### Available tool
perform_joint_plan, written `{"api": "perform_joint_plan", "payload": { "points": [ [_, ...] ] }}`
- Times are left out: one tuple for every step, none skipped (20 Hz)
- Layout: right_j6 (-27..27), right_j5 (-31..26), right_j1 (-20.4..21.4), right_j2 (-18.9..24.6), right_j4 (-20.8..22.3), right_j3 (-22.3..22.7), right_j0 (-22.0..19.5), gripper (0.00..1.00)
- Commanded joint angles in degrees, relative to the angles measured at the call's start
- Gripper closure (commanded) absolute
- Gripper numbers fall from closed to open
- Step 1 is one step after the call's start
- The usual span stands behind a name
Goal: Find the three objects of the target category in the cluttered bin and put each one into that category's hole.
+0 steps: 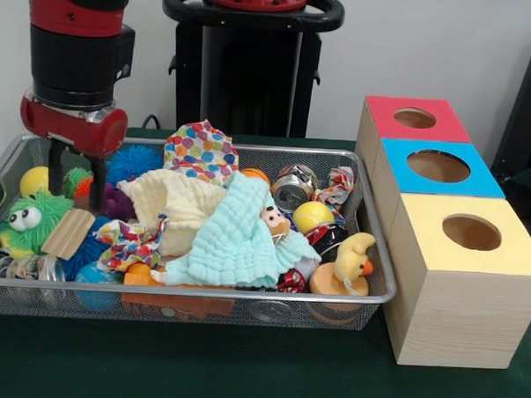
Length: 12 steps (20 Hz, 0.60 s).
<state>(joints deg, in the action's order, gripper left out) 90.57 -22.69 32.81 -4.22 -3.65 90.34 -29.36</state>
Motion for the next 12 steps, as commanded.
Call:
{"api": "perform_joint_plan", "payload": {
  "points": [
    [-4.57, -7.79, -1.96, 6.77, 5.27, -1.59, -1.8, 0.0],
    [-4.82, -7.84, -1.93, 7.03, 5.54, -1.62, -2.09, 0.0],
    [-5.07, -7.89, -1.9, 7.29, 5.82, -1.65, -2.38, 0.0],
    [-5.3, -7.95, -1.89, 7.53, 6.14, -1.69, -2.65, 0.0],
    [-5.55, -8.13, -1.96, 7.73, 6.47, -1.96, -2.88, 0.0],
    [-5.86, -8.25, -1.97, 7.96, 6.76, -2.06, -3.16, 0.0],
    [-6.08, -8.33, -1.86, 8.28, 7.15, -1.99, -3.48, 0.0],
    [-6.37, -8.41, -1.84, 8.6, 7.48, -2.01, -3.84, 0.0],
    [-6.55, -8.24, -1.65, 8.96, 7.9, -1.56, -4.3, 0.0],
    [-6.74, -8.18, -1.67, 9.25, 8.23, -1.53, -4.59, 0.0],
    [-6.93, -8.13, -1.7, 9.54, 8.57, -1.5, -4.89, 0.0],
    [-6.95, -8.03, -1.75, 9.85, 8.9, -1.49, -5.14, 0.0]
  ]
}}
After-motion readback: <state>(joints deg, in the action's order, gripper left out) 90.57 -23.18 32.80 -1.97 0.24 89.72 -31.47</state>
